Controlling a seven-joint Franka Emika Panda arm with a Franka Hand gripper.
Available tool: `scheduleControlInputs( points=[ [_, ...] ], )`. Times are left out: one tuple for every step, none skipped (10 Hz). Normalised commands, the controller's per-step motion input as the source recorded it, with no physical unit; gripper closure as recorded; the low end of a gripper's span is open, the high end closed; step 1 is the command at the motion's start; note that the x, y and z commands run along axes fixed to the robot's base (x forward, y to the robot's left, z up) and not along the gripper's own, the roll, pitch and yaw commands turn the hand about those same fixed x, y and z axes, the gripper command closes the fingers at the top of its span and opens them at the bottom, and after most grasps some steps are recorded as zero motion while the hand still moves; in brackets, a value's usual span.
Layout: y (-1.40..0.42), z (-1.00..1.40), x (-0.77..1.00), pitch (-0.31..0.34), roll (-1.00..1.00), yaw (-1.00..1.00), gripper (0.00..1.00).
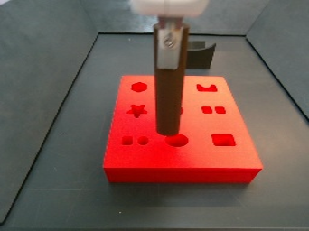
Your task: Insert the oval object.
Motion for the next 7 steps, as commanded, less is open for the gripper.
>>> scheduleControlInputs(
  points=[
    [-0.07,0.41,0.76,0.314,0.31,0.00,1.00],
    [-0.18,0.42,0.45,0.290,0.36,0.09,1.00],
    [-0.05,0.12,0.05,0.100,0.11,0.00,1.00],
    [-0.07,0.00,0.08,0.000,0.00,0.00,1.00],
    [-0.36,-0.18,0.43,0.000,0.10,0.00,1.00],
    [-0.31,-0.29,0.70,-0.106,0.04,0.05,1.00],
    [-0.29,-0.21,0.66,-0.119,0.08,0.01,1.00]
  ],
)
